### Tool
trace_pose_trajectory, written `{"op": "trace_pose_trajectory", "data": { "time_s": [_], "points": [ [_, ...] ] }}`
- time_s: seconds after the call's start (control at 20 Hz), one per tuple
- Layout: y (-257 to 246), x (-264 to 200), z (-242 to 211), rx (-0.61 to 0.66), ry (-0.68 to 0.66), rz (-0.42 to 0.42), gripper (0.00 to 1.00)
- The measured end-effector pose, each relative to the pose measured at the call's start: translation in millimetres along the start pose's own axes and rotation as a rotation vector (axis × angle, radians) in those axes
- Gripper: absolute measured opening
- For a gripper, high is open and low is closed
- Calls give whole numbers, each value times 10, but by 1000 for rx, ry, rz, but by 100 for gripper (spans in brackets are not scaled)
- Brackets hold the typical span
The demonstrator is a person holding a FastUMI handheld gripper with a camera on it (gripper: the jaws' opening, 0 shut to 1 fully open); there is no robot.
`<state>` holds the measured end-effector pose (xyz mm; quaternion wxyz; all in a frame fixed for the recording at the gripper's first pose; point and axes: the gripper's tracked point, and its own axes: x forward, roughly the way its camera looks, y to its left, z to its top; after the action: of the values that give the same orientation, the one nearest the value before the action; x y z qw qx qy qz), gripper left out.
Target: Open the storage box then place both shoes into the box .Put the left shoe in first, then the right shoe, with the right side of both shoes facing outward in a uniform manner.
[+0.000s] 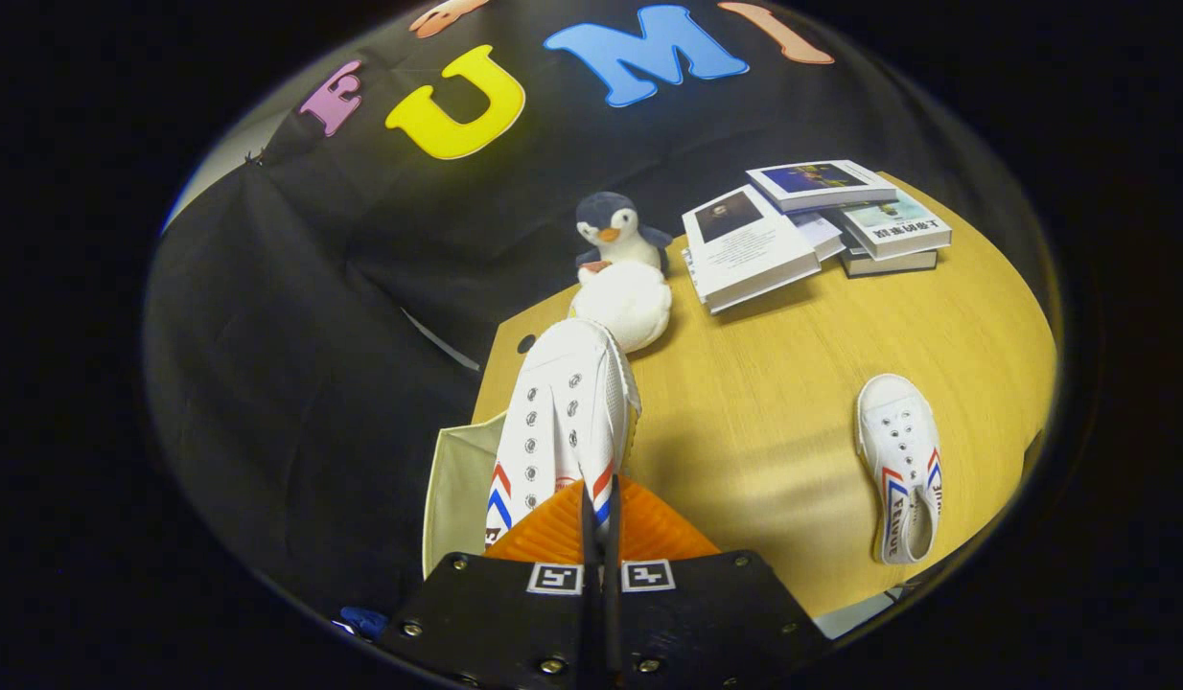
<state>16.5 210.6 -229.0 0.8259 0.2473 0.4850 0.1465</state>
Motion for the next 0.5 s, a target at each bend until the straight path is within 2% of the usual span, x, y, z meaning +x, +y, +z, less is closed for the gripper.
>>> {"op": "trace_pose_trajectory", "data": {
  "time_s": [0.5],
  "points": [
    [755, 405, -356, -56, 45, 58, 1]
  ]
}}
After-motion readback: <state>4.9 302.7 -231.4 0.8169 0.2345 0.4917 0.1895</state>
